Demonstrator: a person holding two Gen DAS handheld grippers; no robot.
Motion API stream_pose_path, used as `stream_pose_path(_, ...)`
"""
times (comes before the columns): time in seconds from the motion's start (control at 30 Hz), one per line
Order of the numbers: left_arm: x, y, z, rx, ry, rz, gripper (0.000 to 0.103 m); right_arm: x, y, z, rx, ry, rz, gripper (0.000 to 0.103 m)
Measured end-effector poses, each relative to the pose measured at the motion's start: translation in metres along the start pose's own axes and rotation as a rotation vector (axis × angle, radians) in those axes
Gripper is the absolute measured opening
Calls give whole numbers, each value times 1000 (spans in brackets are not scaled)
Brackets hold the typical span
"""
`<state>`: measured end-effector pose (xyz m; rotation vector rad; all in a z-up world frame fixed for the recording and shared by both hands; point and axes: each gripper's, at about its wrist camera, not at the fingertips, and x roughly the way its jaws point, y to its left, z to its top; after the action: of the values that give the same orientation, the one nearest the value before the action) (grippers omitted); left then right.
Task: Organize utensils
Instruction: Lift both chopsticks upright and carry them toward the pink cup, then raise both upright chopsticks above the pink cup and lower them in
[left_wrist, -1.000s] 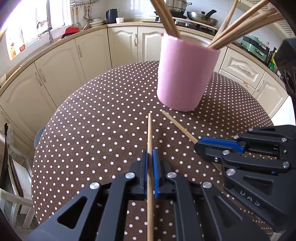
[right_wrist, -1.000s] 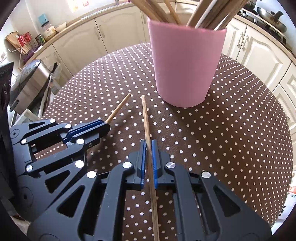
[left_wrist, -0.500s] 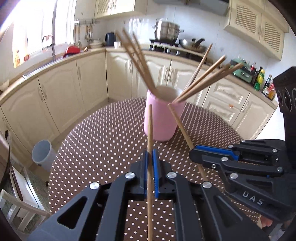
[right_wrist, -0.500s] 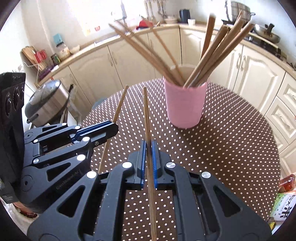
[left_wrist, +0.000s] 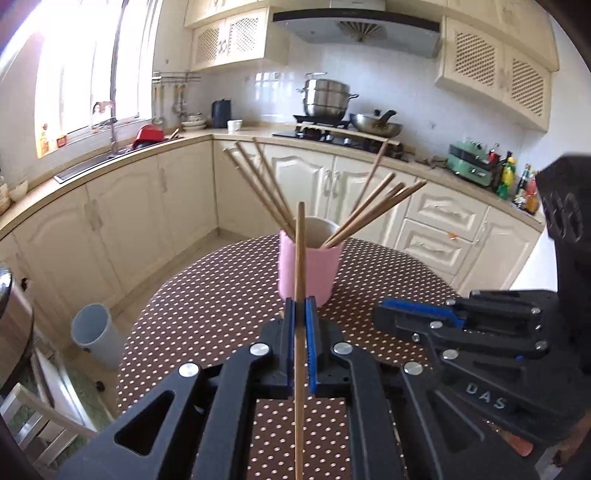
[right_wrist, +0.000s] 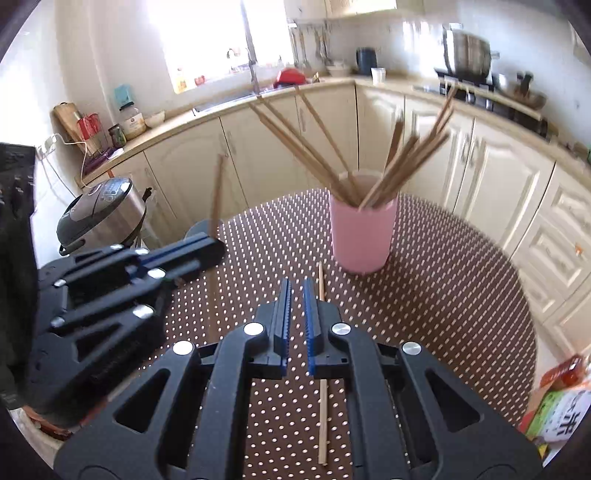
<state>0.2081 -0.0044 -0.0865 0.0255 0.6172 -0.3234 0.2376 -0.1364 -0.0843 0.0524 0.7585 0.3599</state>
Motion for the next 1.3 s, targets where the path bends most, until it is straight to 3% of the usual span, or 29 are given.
stream_pose_path(0.17, 4, 14, 3, -25, 30, -7, 6, 28, -2, -7, 2, 81, -21, 8)
stream_pose_path(0.27, 18, 26, 4, -38, 67, 24, 6, 48, -4, -10, -5, 123, -32, 8)
stream_pose_path(0.77, 92, 67, -12, -89, 203, 28, 6, 131, -27, -24, 0, 279, -53, 9)
stream_pose_path(0.8, 96, 69, -14, -92, 210, 27, 6, 134, -27, -24, -2, 285, -56, 12)
stream_pose_path(0.87, 101, 70, -17, -95, 220, 26, 6, 137, -27, -25, -12, 283, -69, 48)
stream_pose_path(0.9, 104, 72, -18, -95, 225, 25, 6, 137, -27, -25, -17, 274, -72, 50)
stream_pose_path(1.0, 111, 72, -20, -94, 238, 23, 6, 141, -22, -23, -31, 272, -87, 47)
stream_pose_path(1.07, 116, 71, -20, -95, 246, 22, 6, 154, -9, -17, -44, 270, -111, 33)
stream_pose_path(1.1, 117, 70, -21, -92, 250, 22, 6, 155, -7, -16, -60, 272, -125, 31)
stream_pose_path(1.23, 121, 69, -24, -90, 260, 21, 6, 161, 6, -13, -106, 292, -120, 9)
stream_pose_path(1.3, 121, 65, -26, -87, 262, 22, 6, 163, 14, -13, -141, 301, -135, 6)
